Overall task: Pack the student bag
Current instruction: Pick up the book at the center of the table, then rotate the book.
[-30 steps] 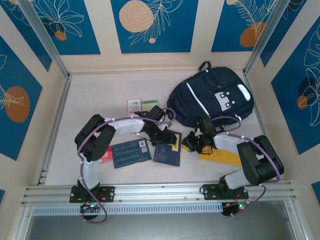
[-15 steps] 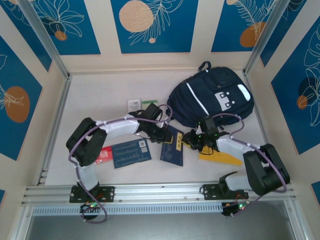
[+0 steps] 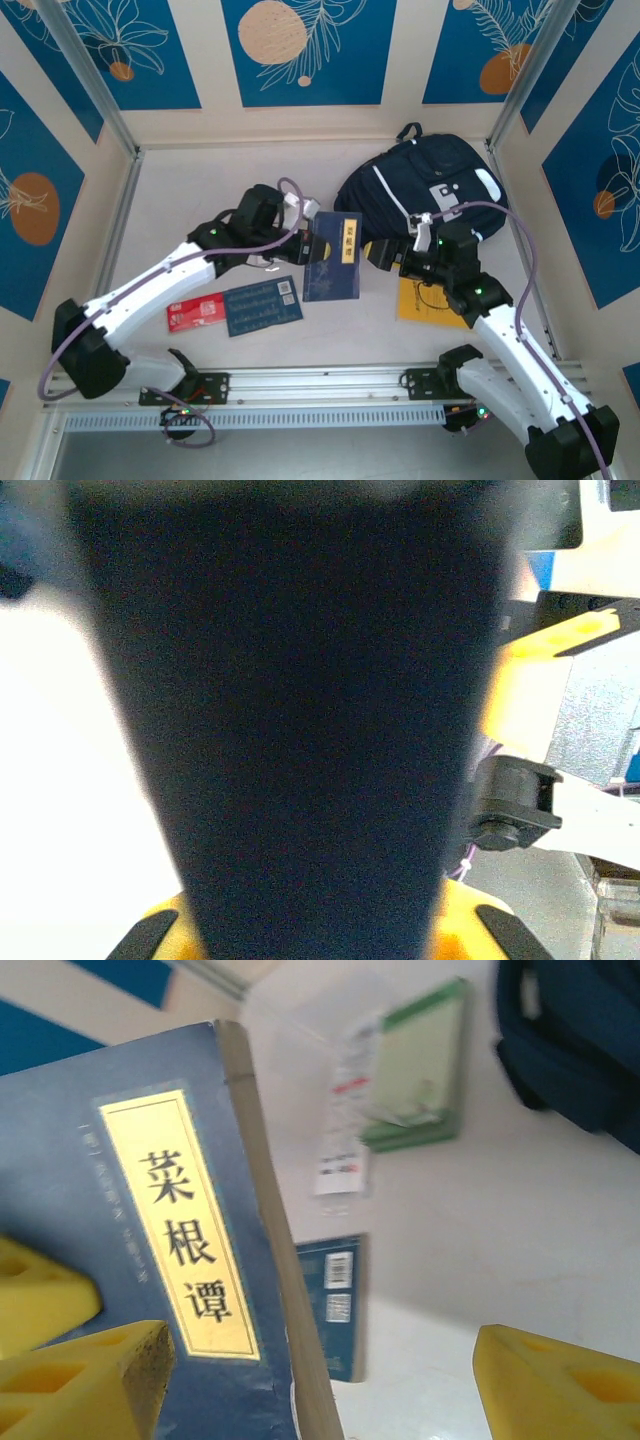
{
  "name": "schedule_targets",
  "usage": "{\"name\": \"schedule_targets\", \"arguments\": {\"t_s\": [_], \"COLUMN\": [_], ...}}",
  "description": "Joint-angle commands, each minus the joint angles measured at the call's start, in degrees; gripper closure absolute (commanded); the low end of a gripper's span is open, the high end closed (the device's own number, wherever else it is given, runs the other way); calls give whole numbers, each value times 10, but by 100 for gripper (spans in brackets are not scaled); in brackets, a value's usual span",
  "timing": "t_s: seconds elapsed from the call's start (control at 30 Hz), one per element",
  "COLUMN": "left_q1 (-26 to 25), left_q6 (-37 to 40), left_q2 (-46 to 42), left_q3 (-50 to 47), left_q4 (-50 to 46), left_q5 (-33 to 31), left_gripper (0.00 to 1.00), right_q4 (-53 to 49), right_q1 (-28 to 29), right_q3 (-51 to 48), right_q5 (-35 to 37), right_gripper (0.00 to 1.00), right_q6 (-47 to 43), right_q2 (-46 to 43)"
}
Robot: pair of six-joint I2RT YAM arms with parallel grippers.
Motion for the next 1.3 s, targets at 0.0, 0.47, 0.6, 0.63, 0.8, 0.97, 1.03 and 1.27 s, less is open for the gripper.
{"name": "schedule_targets", "arguments": {"t_s": [0.0, 0.47, 0.6, 0.63, 0.8, 0.97, 1.03, 1.27], "left_q1": [3, 3, 3, 2, 0, -3, -3, -3], "left_q6": [27, -38, -63, -66, -73, -77, -76, -89], "left_q2": [-60, -151, -138, -133, -112, -98, -94, -85], "left_q3": [-36, -159, -167, -165, -162, -161, -161, -165], "left_q4": [63, 281, 323, 327, 336, 345, 344, 372], "left_q5": [-14, 47, 93, 106, 153, 190, 201, 224], "left_gripper": [100, 100, 100, 100, 100, 100, 100, 100], "right_q4": [26, 234, 205, 188, 186, 290, 291, 277], "right_q1": [-3, -1, -1, -1, -1, 6, 13, 5], "right_q3": [20, -34, -28, -24, -24, -46, -43, -55], "right_q5": [-111, -217, -189, -178, -190, -259, -275, -258], "right_gripper": [18, 9, 9, 9, 10, 16, 22, 64], "right_q6": [-45, -42, -53, -58, -51, 9, 10, 39], "right_q2": [-14, -36, -25, -19, -5, -5, -8, -30]}}
